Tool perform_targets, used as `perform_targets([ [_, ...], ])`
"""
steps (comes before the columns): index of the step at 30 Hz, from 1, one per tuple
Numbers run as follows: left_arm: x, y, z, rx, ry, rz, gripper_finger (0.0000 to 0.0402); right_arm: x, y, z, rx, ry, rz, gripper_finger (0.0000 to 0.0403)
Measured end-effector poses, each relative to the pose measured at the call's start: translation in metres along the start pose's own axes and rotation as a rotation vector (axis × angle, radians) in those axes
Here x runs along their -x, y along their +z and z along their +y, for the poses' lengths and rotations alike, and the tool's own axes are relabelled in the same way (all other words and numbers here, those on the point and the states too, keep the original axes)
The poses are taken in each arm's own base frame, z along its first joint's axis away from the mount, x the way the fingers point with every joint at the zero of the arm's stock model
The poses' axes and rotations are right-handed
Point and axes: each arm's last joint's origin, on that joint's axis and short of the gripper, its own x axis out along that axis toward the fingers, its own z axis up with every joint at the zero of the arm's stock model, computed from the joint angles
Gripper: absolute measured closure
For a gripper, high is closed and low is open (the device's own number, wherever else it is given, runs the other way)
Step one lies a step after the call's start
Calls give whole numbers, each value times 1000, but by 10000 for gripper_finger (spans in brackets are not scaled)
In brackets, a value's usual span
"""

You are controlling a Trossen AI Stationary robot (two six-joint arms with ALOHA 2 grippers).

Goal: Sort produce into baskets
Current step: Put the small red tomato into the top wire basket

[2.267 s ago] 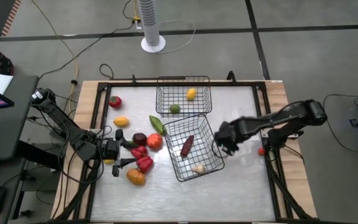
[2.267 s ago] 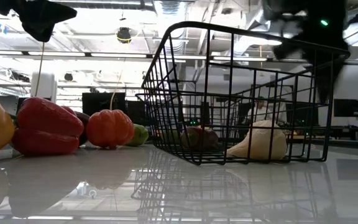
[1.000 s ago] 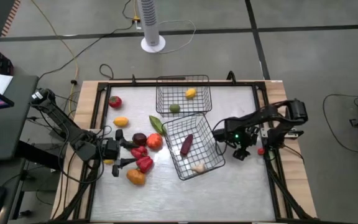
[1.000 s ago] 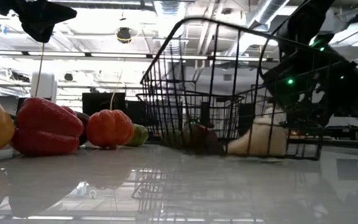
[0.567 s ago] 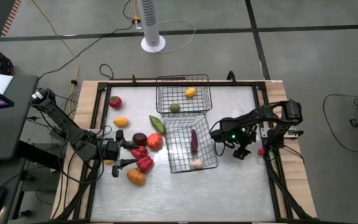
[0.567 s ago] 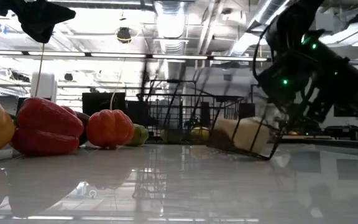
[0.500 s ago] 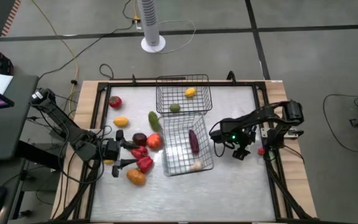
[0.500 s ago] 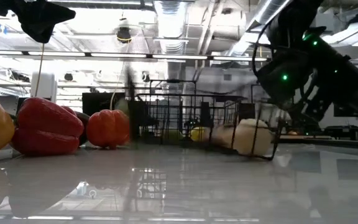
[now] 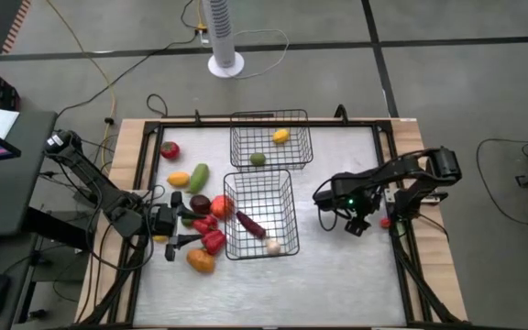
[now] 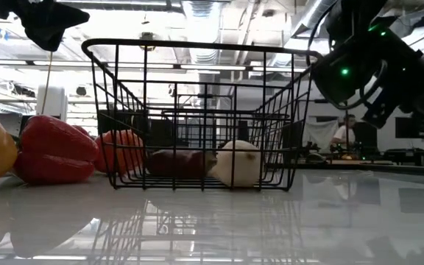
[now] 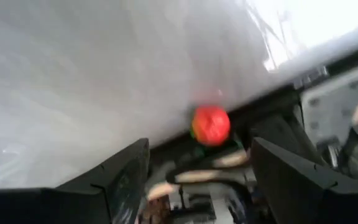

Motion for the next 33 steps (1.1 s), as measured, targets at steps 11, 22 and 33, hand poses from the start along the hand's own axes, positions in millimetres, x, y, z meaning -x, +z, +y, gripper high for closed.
perform_targets([
  [11, 0, 0, 0, 0, -2, 4, 163, -25, 3, -2, -10, -13, -5, 97],
  [22, 0, 0, 0, 2, 1, 1, 163, -29, 9, 2, -17, 26, 29, 97],
  [33, 0, 0, 0, 2, 1, 2, 163, -29, 9, -1, 80, -16, 12, 97],
])
